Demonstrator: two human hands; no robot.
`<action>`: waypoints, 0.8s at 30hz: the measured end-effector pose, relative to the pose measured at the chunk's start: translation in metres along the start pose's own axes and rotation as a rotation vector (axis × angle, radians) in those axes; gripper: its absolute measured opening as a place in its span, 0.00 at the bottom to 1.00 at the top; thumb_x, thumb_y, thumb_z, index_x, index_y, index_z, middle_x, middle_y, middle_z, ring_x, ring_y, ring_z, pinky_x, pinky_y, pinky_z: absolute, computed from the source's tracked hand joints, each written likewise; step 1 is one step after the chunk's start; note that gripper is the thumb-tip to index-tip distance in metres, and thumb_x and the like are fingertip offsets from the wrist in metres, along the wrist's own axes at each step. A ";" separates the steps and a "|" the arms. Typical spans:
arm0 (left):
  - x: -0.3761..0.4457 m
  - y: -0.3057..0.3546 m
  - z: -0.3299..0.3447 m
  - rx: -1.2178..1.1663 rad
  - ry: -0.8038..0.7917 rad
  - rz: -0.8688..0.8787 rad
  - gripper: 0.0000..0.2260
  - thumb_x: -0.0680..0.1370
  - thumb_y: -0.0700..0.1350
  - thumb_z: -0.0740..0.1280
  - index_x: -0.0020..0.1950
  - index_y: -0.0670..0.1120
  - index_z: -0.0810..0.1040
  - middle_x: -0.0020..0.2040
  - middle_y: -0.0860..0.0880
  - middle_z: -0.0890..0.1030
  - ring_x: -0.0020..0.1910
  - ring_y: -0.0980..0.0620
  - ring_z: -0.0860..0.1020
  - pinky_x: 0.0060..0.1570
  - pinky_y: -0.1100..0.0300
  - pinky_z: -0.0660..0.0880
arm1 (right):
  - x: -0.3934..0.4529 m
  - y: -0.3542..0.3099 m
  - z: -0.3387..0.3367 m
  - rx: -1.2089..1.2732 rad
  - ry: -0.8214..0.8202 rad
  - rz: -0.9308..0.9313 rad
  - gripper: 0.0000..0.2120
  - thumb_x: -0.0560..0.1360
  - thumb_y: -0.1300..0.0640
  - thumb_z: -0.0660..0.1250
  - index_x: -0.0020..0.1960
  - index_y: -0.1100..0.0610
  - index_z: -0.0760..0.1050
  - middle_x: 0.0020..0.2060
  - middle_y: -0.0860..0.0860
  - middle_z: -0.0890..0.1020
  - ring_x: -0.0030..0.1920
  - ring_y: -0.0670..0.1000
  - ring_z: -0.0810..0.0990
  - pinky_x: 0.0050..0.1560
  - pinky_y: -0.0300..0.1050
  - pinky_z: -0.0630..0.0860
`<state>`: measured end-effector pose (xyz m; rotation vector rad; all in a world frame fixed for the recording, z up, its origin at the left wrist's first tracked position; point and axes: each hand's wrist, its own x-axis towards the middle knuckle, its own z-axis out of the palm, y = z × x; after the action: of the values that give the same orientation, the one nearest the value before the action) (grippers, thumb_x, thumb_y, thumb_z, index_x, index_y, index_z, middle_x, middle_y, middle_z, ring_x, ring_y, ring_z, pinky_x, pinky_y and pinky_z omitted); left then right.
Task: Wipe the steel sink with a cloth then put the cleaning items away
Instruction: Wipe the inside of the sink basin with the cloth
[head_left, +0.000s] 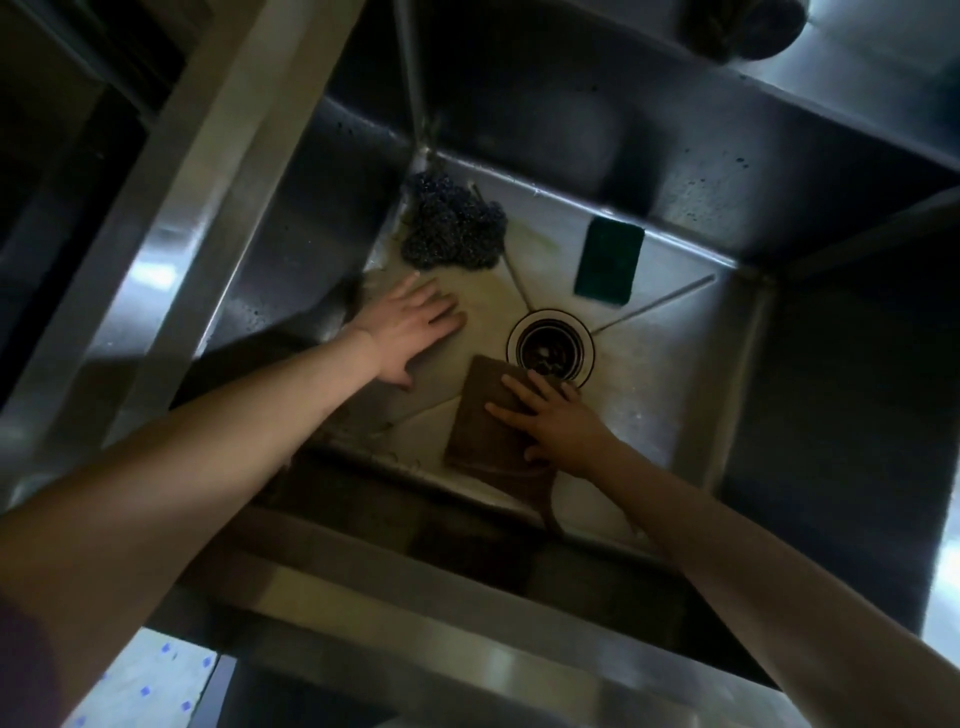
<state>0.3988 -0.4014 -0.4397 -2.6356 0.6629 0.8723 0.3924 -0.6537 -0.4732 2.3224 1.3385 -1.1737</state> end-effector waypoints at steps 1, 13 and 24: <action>0.000 -0.004 -0.004 0.000 0.008 -0.015 0.48 0.68 0.63 0.70 0.78 0.49 0.46 0.78 0.45 0.49 0.77 0.43 0.47 0.73 0.45 0.42 | 0.004 -0.001 -0.004 0.004 0.009 0.015 0.40 0.76 0.49 0.65 0.76 0.40 0.40 0.77 0.49 0.38 0.76 0.58 0.38 0.73 0.64 0.48; -0.021 -0.006 0.003 -0.013 -0.049 -0.042 0.44 0.72 0.61 0.68 0.78 0.46 0.47 0.78 0.44 0.49 0.77 0.43 0.48 0.73 0.46 0.41 | 0.008 -0.023 -0.009 -0.016 0.051 -0.078 0.39 0.75 0.47 0.65 0.77 0.43 0.43 0.77 0.52 0.41 0.77 0.58 0.42 0.74 0.60 0.49; 0.015 0.087 -0.004 -0.075 -0.012 0.451 0.42 0.74 0.57 0.66 0.78 0.49 0.42 0.78 0.46 0.45 0.77 0.42 0.47 0.74 0.47 0.48 | -0.042 0.025 0.018 0.179 0.018 0.430 0.55 0.69 0.40 0.71 0.77 0.53 0.34 0.76 0.57 0.37 0.76 0.63 0.42 0.70 0.68 0.52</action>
<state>0.3670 -0.4825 -0.4565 -2.5818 1.2749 1.0432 0.3917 -0.7039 -0.4588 2.5712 0.7025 -1.1668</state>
